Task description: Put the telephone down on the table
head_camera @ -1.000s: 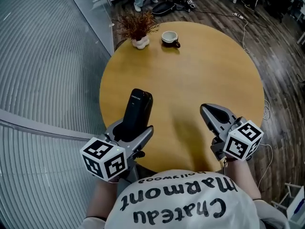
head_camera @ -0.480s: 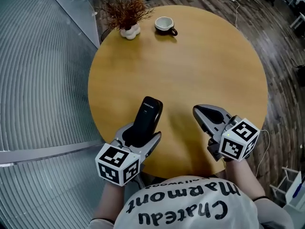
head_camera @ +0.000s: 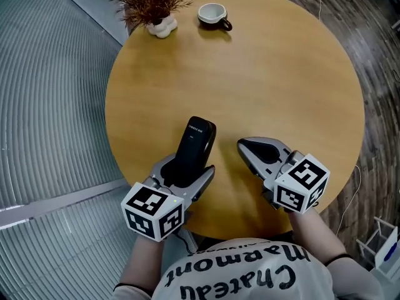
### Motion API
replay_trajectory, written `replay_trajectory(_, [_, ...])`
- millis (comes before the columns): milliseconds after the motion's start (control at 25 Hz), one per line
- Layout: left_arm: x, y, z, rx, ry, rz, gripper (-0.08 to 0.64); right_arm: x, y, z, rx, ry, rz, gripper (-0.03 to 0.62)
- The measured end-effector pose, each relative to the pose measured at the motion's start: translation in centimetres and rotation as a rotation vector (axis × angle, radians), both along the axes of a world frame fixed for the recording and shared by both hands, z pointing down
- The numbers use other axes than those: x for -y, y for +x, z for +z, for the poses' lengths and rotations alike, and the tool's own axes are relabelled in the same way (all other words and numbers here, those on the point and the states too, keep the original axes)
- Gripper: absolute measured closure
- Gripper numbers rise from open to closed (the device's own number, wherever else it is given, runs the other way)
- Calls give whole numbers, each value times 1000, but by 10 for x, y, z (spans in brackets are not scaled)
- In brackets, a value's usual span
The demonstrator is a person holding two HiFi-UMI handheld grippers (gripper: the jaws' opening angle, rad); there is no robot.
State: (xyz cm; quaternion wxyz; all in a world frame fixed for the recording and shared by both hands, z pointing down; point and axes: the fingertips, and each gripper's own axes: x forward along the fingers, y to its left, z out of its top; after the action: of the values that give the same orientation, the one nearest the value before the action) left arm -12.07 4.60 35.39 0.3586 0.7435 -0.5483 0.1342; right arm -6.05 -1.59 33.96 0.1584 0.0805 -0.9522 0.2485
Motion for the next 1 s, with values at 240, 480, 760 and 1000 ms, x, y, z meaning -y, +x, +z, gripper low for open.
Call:
replay_trajectory(240, [9,-24,17,145,-58,-38,258,2,-10,-1,50,-17,-37,578])
replay_trajectory(480, [33,-73,33,192,-86,-78,258,14,-19,12,32,-25,-37,578])
replay_trajectory(760, [53,-114,54,263,-161,-80,258,19,-13,15,22,-34,-19,578])
replay_trajectory(1000, [91,-159,64,223,-178,-124,258,25,-4,21,4,-45,20,578])
